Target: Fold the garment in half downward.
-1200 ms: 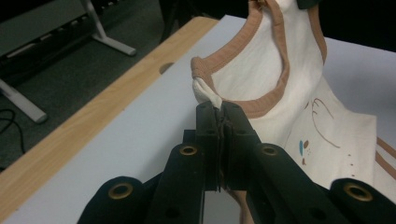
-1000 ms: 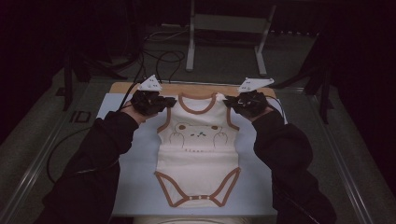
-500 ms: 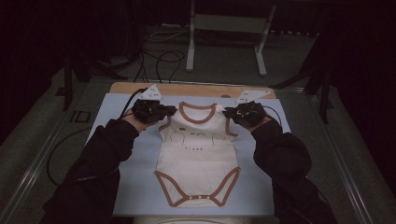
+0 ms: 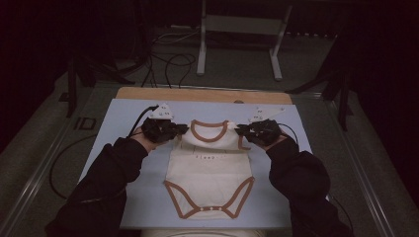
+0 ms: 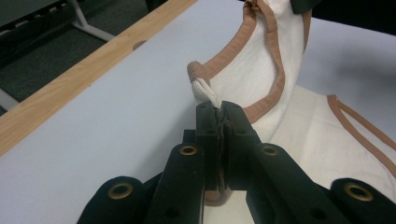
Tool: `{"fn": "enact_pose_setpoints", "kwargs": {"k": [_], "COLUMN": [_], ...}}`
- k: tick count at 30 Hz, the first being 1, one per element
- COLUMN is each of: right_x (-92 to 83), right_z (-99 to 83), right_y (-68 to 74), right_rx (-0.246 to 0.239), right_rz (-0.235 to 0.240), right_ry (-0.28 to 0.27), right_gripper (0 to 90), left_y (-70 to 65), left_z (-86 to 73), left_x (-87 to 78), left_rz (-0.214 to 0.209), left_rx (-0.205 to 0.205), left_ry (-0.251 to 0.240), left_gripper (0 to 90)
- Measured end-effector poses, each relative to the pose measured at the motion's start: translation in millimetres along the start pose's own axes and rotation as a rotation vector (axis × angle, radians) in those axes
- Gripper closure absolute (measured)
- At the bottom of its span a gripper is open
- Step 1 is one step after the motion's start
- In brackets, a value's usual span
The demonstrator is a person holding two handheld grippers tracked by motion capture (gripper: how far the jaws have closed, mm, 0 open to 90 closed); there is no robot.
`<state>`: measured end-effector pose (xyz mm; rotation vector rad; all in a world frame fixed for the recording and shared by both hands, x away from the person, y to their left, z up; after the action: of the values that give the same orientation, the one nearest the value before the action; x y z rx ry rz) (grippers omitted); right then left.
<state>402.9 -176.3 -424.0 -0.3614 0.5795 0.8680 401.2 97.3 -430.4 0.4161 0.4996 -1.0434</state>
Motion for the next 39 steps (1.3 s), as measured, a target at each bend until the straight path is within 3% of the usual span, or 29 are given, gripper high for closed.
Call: {"fn": "enact_pose_setpoints", "kwargs": {"k": [5, 24, 30, 39], "right_x": [-2.3, -19.7, -21.6, -17.3], "right_z": [-8.2, -27.6, -33.9, -55.2], "right_y": [11.8, 37.7, 44.2, 59.6], "right_rx": [-0.005, -0.017, -0.021, -0.001], "right_rz": [0.012, 0.044, 0.053, 0.092], "right_ry": [0.002, -0.008, -0.004, 0.023], "right_gripper": [80.7, 80.7, 80.6, 80.6], "left_y": [-15.1, -52.0, -65.2, -79.8], "left_z": [-7.2, -14.1, -22.8, -47.5], "left_x": [-0.7, -18.4, -17.1, -10.8], "left_rz": [-0.018, -0.032, -0.054, -0.085], "left_rx": [0.014, 0.046, 0.062, 0.046], "left_ry": [0.002, -0.034, -0.01, 0.024], "left_gripper": [87.1, 87.0, 87.0, 86.6]}}
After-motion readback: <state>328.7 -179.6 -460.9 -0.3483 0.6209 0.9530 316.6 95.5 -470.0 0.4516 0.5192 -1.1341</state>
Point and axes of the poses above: each handheld gripper's, and its own axes: x roughly forward along the jaws, z roughly out of its top, y roughly to its left, the point moved 5 cm from there along x, roughly forward along the jaws, and after that the axes turned 5 degrees about x, right-handed, at the moved point
